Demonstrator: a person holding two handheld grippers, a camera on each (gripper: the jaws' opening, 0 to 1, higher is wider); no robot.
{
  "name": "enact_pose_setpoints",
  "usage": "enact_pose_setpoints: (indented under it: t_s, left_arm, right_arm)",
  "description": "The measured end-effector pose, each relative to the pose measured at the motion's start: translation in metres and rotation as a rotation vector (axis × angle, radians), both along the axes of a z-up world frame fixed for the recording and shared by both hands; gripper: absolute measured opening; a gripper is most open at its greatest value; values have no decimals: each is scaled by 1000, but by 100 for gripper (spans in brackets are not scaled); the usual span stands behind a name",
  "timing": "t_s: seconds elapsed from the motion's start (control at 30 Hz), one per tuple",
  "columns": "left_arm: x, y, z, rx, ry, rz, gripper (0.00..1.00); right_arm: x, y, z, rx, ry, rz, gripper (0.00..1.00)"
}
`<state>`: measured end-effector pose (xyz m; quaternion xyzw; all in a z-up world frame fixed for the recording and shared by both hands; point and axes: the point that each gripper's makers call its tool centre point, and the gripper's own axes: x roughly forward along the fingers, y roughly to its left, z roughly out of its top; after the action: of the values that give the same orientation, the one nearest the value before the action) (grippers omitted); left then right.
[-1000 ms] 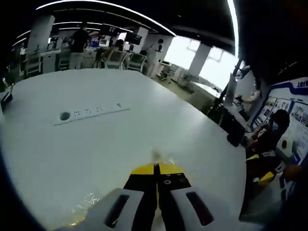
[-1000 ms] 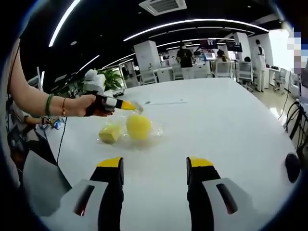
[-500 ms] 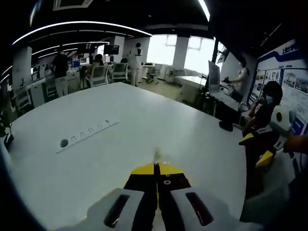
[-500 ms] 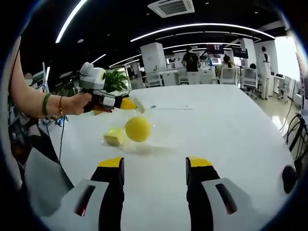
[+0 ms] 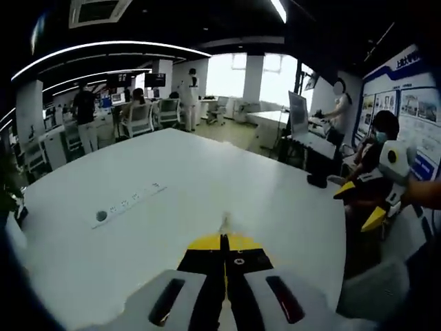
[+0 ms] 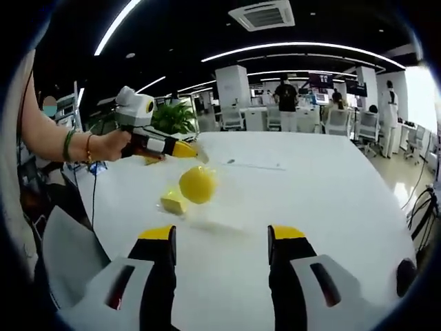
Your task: Compare the silicone blocks by pressing each to a similar depth, holding the contact briefly, and releasing to observe deformation and rebound differences across the visible hardness samples.
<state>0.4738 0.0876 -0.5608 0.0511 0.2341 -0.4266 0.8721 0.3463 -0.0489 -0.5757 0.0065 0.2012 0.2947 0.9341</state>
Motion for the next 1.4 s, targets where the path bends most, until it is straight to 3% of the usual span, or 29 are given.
enact_pose_setpoints:
  t_s: [0.2,0.4,0.6,0.8,1.13,1.4]
  left_arm:
    - [-15,16,27,0,-47,1,0]
    - [-30,32,55,-19,-75,-5,0]
    - [-42,38,71,-7,-114,-36,0]
    - [-54,40,79,-2,-117,-70,0]
    - [-68,33,94,-17,-117,-125,0]
    - [-72,31,101,-10,-136,-152,0]
  right_arm:
    - [1,15,23,-10,-34,87,50]
    - [10,36,47,-51,-70,231,51]
    - [25,63,63,-114,-75,401,53]
    - [41,99,71,-173,-74,564,55]
    - [49,161,58,-297,-26,830,55]
    - [51,181,35,-383,26,948,53]
